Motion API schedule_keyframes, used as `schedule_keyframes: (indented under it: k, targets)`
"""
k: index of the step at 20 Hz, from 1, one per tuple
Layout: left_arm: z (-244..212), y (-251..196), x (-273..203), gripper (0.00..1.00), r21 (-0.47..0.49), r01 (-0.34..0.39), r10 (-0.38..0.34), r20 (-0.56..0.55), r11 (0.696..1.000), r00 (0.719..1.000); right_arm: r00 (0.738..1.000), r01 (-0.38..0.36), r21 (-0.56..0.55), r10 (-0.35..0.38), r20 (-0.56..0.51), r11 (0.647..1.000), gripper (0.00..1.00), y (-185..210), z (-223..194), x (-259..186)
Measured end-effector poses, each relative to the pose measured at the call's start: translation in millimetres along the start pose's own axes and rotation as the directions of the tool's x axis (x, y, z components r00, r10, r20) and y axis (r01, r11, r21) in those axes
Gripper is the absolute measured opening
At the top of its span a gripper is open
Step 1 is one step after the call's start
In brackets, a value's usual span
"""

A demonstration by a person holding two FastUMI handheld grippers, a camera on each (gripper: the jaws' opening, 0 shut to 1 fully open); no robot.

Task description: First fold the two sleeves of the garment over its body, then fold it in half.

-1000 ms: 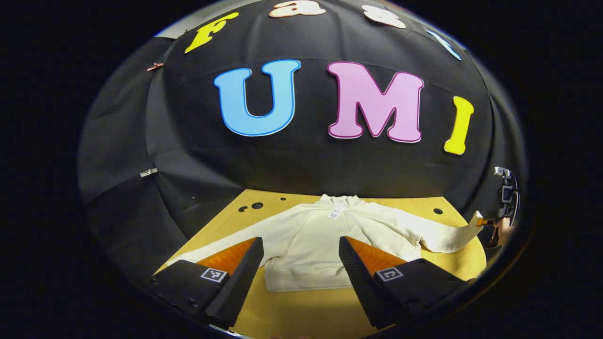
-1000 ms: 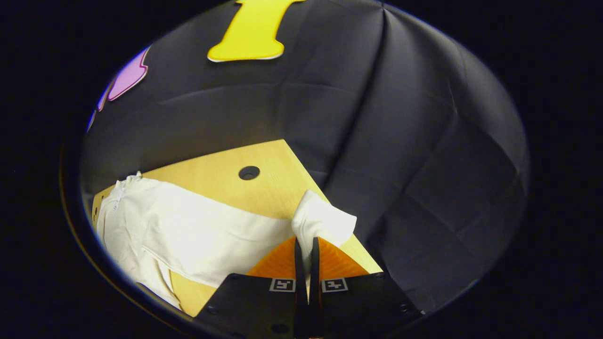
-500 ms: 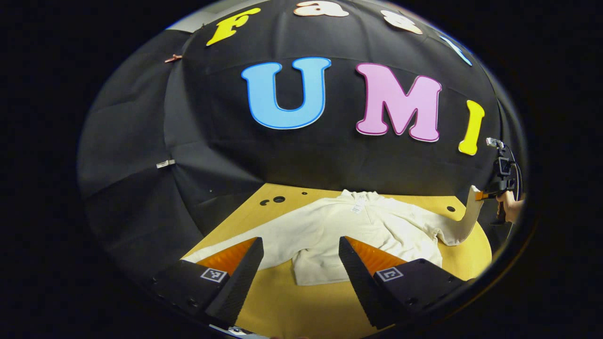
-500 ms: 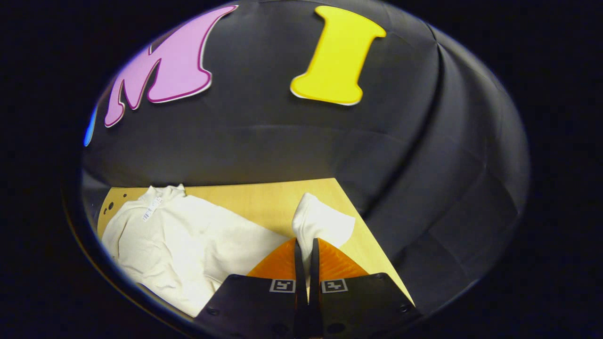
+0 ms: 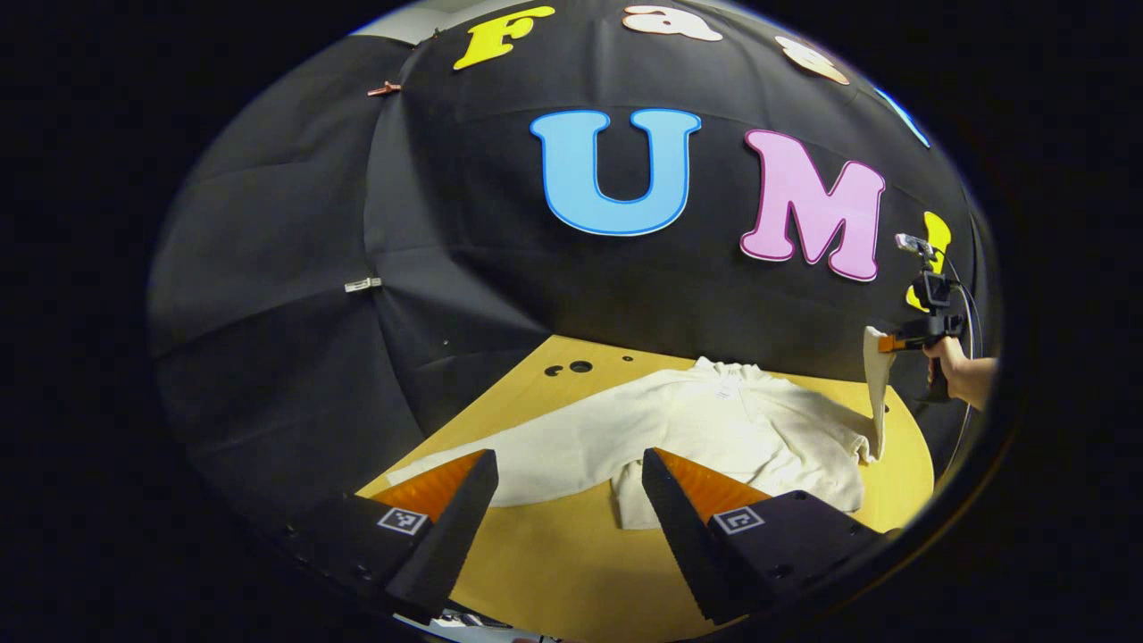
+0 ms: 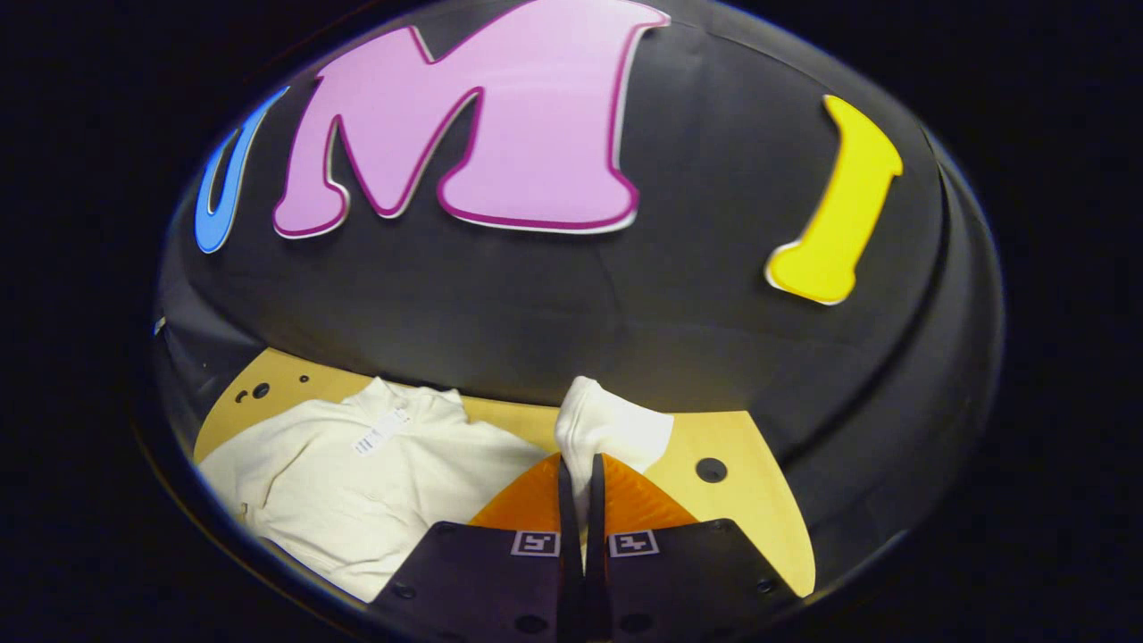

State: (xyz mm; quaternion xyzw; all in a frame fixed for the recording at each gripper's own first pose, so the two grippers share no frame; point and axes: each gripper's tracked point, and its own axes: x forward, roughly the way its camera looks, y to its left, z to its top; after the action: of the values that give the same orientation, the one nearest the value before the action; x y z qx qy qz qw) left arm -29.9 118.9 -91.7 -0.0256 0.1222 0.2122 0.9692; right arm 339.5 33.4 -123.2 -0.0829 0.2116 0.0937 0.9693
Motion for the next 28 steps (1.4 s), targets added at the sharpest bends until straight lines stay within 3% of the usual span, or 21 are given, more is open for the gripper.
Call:
schedule_keyframes:
  k: [7,16,22,25,28]
  targets:
    - [-15.0,28.6,4.7,1.00,-0.047,-0.052,0.051,-0.030,0.998,0.998,0.988,-0.156,-0.050,0.156,-0.007,0.986,0.05,141.1,10.8,22.1]
    - [-11.5,69.9,19.7,1.00,-0.050,-0.112,0.110,-0.040,0.992,0.993,0.935,-0.354,-0.090,0.352,-0.033,0.931,0.05,322.8,8.4,35.3]
    - [-22.4,84.2,25.7,1.00,-0.069,-0.151,0.146,-0.071,0.986,0.987,0.916,-0.384,-0.099,0.366,-0.163,0.918,0.09,386.4,-53.7,51.3]
    - [-33.1,84.7,29.5,1.00,-0.074,-0.157,0.150,-0.095,0.985,0.984,0.905,-0.399,-0.108,0.372,-0.205,0.911,0.20,402.2,-76.5,53.1]
    - [-40.4,82.5,43.7,1.00,-0.104,-0.165,0.154,-0.102,0.981,0.983,0.871,-0.458,-0.008,0.447,-0.203,0.889,0.31,417.7,-75.4,37.7]
